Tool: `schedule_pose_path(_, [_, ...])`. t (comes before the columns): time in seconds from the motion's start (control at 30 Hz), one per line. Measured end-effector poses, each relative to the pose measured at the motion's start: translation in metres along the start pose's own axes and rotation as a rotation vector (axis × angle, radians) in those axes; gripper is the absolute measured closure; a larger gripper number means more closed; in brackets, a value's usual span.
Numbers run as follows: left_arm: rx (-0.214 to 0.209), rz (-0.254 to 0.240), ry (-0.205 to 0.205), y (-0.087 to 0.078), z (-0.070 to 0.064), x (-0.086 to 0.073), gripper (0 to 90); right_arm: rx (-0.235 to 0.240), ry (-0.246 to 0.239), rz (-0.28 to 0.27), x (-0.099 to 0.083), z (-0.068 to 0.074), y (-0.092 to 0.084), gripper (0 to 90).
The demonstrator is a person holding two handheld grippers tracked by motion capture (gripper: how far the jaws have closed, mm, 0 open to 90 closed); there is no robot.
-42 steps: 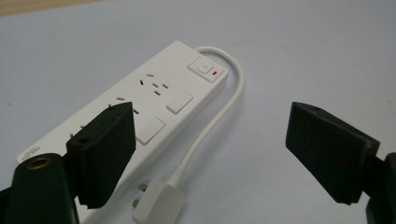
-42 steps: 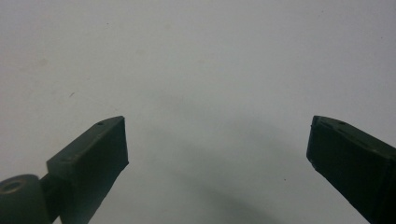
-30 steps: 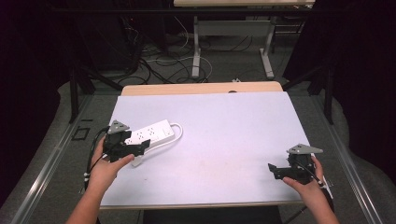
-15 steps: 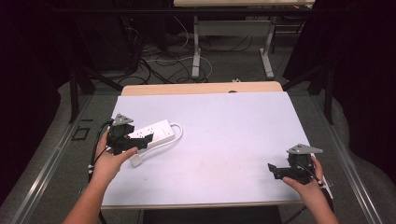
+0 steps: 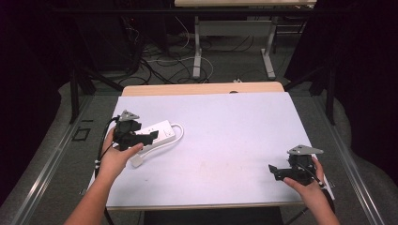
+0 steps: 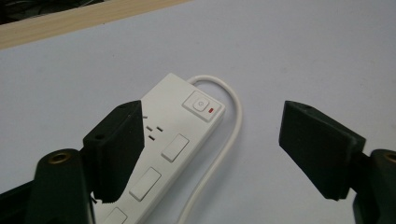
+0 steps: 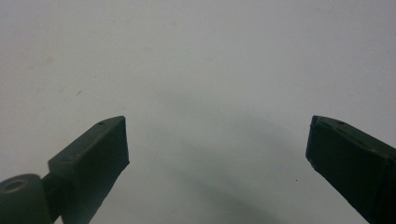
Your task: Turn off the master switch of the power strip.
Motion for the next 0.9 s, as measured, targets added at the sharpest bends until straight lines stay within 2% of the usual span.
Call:
schedule_pose_path(0.03, [-0.006,-0.006,-0.017,0.001,-0.002,0.0,24.1,0.0,0.0,0.0,0.0,0.0,0.0,5.5])
schedule_pose_path(0.13, [-0.004,-0.003,0.003,0.003,-0.001,0.002,24.4,-0.002,-0.009,0.001,0.0,0.0,0.0,5.5])
schedule_pose_path(0.2, [0.0,0.007,0.009,0.003,-0.001,0.003,24.9,0.002,-0.011,0.001,0.0,0.001,0.001,5.5])
schedule_pose_path(0.27, [-0.001,-0.005,0.008,0.004,-0.001,0.005,25.4,0.006,-0.009,0.002,0.0,0.002,0.001,5.5])
schedule_pose_path(0.3, [0.001,0.007,0.011,0.004,-0.001,0.006,25.6,0.006,-0.01,0.004,0.0,0.002,0.001,5.5])
schedule_pose_path(0.33, [-0.003,-0.008,0.001,0.006,-0.002,0.006,25.6,0.006,-0.01,0.004,0.0,0.002,0.001,5.5])
schedule_pose_path(0.6, [-0.022,-0.002,-0.025,0.012,-0.003,0.009,29.3,0.003,-0.011,0.007,-0.001,0.002,0.002,5.5])
schedule_pose_path(0.63, [-0.02,0.004,-0.021,0.013,-0.002,0.009,29.7,0.002,-0.01,0.008,-0.001,0.002,0.002,5.5])
schedule_pose_path(0.67, [-0.026,0.004,-0.036,0.014,-0.003,0.009,30.4,0.005,-0.017,0.007,-0.001,0.002,0.002,5.5])
schedule_pose_path(0.8, [-0.021,0.024,-0.023,0.019,-0.002,0.009,33.5,0.005,-0.016,0.007,-0.001,0.002,0.003,5.5])
schedule_pose_path(0.9, [-0.028,0.04,-0.032,0.022,-0.003,0.01,37.0,0.005,-0.016,0.006,-0.001,0.003,0.003,5.5])
Point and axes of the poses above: each handheld gripper's, and its own axes: y roughly forward along the jaws, x roughly out of its top, z roughly to its left, the point moved 2 cm from there along y, roughly forward along the jaws, and after that the axes turned 2 degrees about -y, right-handed, at the moved point
